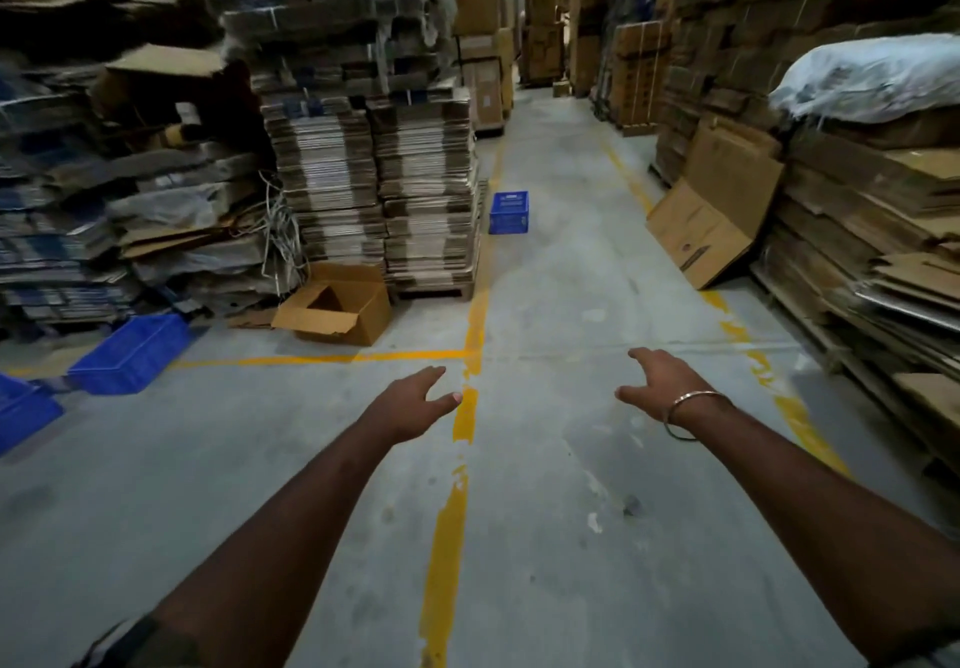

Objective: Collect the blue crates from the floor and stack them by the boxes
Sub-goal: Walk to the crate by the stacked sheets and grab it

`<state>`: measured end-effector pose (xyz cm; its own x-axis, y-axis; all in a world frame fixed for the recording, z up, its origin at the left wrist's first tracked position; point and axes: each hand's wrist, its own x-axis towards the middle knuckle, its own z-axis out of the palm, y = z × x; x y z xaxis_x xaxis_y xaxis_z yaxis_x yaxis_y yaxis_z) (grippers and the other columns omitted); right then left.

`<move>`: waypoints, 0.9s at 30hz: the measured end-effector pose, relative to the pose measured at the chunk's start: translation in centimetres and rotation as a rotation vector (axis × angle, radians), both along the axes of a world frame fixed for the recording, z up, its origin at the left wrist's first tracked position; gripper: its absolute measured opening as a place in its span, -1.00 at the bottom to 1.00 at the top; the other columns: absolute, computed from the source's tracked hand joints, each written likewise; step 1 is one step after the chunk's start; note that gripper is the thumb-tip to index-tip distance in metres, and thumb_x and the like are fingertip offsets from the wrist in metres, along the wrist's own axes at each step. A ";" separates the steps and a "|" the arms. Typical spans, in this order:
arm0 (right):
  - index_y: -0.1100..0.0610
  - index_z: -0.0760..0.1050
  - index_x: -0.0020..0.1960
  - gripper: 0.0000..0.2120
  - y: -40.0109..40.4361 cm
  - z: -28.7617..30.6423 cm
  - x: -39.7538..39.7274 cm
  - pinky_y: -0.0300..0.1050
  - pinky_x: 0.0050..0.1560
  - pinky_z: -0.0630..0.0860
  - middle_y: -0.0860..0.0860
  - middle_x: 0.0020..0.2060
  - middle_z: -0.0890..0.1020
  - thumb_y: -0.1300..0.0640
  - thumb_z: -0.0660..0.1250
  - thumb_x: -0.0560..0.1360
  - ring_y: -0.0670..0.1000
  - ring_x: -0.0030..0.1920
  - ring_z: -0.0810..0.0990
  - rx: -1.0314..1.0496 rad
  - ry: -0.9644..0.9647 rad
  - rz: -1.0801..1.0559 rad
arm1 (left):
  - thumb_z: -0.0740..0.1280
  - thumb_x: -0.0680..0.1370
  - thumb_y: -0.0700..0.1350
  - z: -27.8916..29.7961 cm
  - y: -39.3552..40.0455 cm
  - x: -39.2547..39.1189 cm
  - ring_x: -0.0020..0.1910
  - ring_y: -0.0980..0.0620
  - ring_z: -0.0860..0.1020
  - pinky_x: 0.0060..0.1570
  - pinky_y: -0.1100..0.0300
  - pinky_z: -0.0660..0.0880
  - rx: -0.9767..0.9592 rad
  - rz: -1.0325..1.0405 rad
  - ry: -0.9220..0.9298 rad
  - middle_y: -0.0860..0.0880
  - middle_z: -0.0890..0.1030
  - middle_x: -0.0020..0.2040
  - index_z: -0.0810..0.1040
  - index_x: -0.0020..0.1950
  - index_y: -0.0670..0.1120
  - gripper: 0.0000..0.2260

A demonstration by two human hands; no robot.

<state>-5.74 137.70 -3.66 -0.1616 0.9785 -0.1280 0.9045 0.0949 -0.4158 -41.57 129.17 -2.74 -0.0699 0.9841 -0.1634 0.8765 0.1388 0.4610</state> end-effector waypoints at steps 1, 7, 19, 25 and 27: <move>0.11 0.27 0.49 -0.24 2.6 0.4 0.2 0.02 0.34 0.38 0.18 0.38 0.42 -0.13 0.41 0.40 0.19 0.36 0.41 0.005 -0.001 -0.004 | 0.26 0.62 0.24 0.3 2.8 0.2 0.60 -0.04 0.23 0.52 0.05 0.18 0.007 0.007 -0.007 -0.04 0.26 0.62 0.24 0.62 -0.03 -0.35; 0.10 0.26 0.49 -0.25 16.2 1.8 0.1 0.01 0.33 0.37 0.17 0.38 0.42 -0.13 0.42 0.41 0.19 0.36 0.41 0.027 0.017 -0.016 | 0.24 0.62 0.24 0.6 17.3 0.2 0.59 -0.03 0.24 0.53 0.01 0.22 0.037 -0.024 0.021 -0.02 0.26 0.62 0.24 0.62 0.01 -0.37; 0.01 0.25 0.48 -0.25 47.4 1.5 -1.2 0.10 0.30 0.41 0.05 0.42 0.38 -0.27 0.31 0.38 0.14 0.39 0.36 0.121 -0.232 0.021 | 0.14 0.62 0.31 -0.7 50.7 -4.3 0.65 0.02 0.07 0.51 0.00 0.19 0.098 -0.148 0.249 0.02 0.05 0.68 0.10 0.66 0.04 -0.32; -0.01 0.26 0.49 -0.26 62.6 2.9 -2.3 0.08 0.37 0.35 0.00 0.47 0.34 -0.28 0.30 0.40 0.09 0.45 0.31 0.148 -0.188 0.015 | 0.10 0.66 0.27 1.0 68.2 -5.2 0.65 -0.01 0.07 0.54 0.05 0.14 0.097 -0.191 0.266 -0.05 0.05 0.68 0.09 0.66 -0.07 -0.32; -0.02 0.26 0.50 -0.27 67.3 2.9 -1.7 0.05 0.42 0.30 -0.01 0.49 0.32 -0.28 0.30 0.41 0.05 0.48 0.27 0.139 -0.187 0.005 | 0.10 0.65 0.28 0.6 73.5 -4.9 0.64 -0.03 0.11 0.54 0.03 0.16 0.113 -0.216 0.270 -0.07 0.08 0.67 0.10 0.66 -0.08 -0.32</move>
<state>-7.45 204.96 -0.80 -0.1525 0.9881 -0.0199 0.9640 0.1442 -0.2235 -46.43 202.62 -2.09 0.1159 0.9917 -0.0563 0.9723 -0.1017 0.2106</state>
